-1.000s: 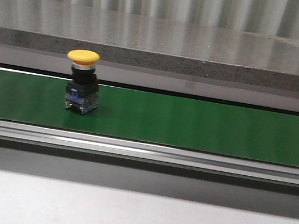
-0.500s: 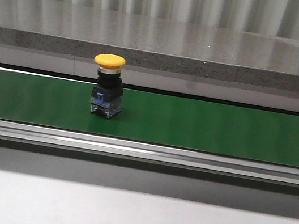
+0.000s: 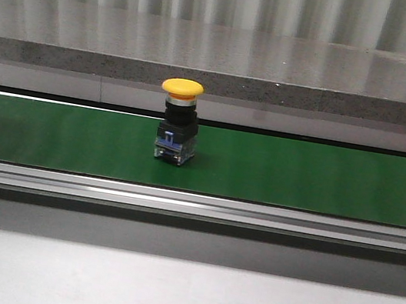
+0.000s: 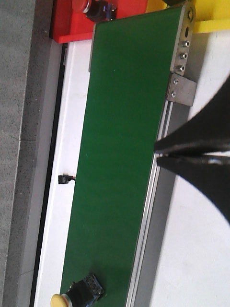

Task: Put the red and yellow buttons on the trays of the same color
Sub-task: 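Place the red button on the conveyor and withdraw the left gripper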

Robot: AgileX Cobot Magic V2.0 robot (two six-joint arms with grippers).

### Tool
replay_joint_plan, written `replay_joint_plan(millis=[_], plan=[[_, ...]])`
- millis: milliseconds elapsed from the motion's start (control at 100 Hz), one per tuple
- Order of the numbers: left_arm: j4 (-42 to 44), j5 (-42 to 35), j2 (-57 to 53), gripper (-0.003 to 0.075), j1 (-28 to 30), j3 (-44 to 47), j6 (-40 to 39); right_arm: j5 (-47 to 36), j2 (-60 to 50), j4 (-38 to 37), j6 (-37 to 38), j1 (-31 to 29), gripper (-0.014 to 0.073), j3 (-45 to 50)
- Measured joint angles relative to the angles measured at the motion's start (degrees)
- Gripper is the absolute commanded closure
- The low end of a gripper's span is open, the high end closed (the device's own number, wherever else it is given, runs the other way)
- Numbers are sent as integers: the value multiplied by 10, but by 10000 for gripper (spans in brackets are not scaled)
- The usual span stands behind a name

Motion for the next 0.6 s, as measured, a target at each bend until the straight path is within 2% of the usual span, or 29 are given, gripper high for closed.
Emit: replay_joint_plan(millis=[230,600], plan=[[-1,-64,-96,740,-45,87,4,0,0,0,0,0,659,0],[-1,-112,-310,740,-51,262,7,-1,0,0,0,0,659,0]])
